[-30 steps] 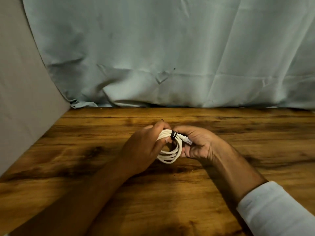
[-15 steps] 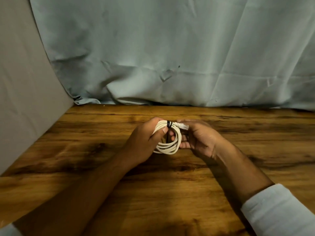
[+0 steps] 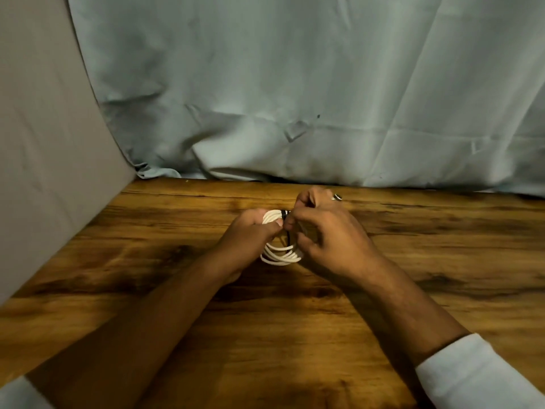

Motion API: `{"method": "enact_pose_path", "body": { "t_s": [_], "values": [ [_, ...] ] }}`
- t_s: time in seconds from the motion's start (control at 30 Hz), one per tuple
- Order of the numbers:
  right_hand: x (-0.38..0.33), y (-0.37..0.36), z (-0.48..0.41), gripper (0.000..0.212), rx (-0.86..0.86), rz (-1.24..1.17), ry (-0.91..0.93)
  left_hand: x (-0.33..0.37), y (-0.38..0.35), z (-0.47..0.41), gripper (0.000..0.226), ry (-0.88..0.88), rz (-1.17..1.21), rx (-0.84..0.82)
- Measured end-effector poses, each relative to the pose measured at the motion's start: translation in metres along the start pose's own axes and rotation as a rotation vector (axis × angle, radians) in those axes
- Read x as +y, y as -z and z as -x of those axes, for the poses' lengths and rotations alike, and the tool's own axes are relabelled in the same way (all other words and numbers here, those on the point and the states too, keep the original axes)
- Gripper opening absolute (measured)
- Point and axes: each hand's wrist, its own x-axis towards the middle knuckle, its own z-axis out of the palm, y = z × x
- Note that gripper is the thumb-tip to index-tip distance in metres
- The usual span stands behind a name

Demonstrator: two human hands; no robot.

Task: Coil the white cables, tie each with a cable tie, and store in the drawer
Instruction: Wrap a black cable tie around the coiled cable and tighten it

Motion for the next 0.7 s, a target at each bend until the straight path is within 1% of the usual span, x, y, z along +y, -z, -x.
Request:
{"method": "enact_pose_path", "body": {
  "t_s": [0.13, 0.2, 0.3, 0.37, 0.5, 0.57, 0.63, 0.7],
  "values": [
    [-0.008, -0.005, -0.001, 0.025, 0.027, 0.024, 0.003, 0.002, 0.003, -0.001, 0.018, 0.027, 0.041, -0.053],
    [-0.009, -0.005, 0.000, 0.021, 0.050, 0.040, 0.013, 0.003, 0.005, -0.002, 0.017, 0.051, 0.042, -0.087],
    [-0.006, -0.006, 0.004, 0.011, 0.118, 0.074, 0.073, 0.003, 0.007, -0.003, 0.015, 0.082, 0.064, -0.121],
    [-0.003, -0.008, 0.005, 0.009, 0.155, 0.091, 0.091, 0.004, 0.008, -0.002, 0.015, 0.096, 0.074, -0.137],
    [0.003, -0.013, 0.004, 0.013, 0.218, 0.023, 0.084, 0.005, 0.009, -0.002, 0.025, 0.102, 0.098, -0.135],
    [0.007, -0.017, 0.003, 0.013, 0.248, -0.074, 0.074, 0.006, 0.007, 0.000, 0.022, 0.086, 0.117, -0.129],
    [0.008, -0.020, 0.003, 0.009, 0.316, -0.288, 0.013, 0.007, 0.003, 0.003, 0.017, 0.046, 0.112, -0.113],
    [0.007, -0.026, 0.001, 0.006, 0.375, -0.514, -0.098, 0.005, -0.002, 0.004, 0.011, -0.032, 0.039, -0.076]
  ]
}}
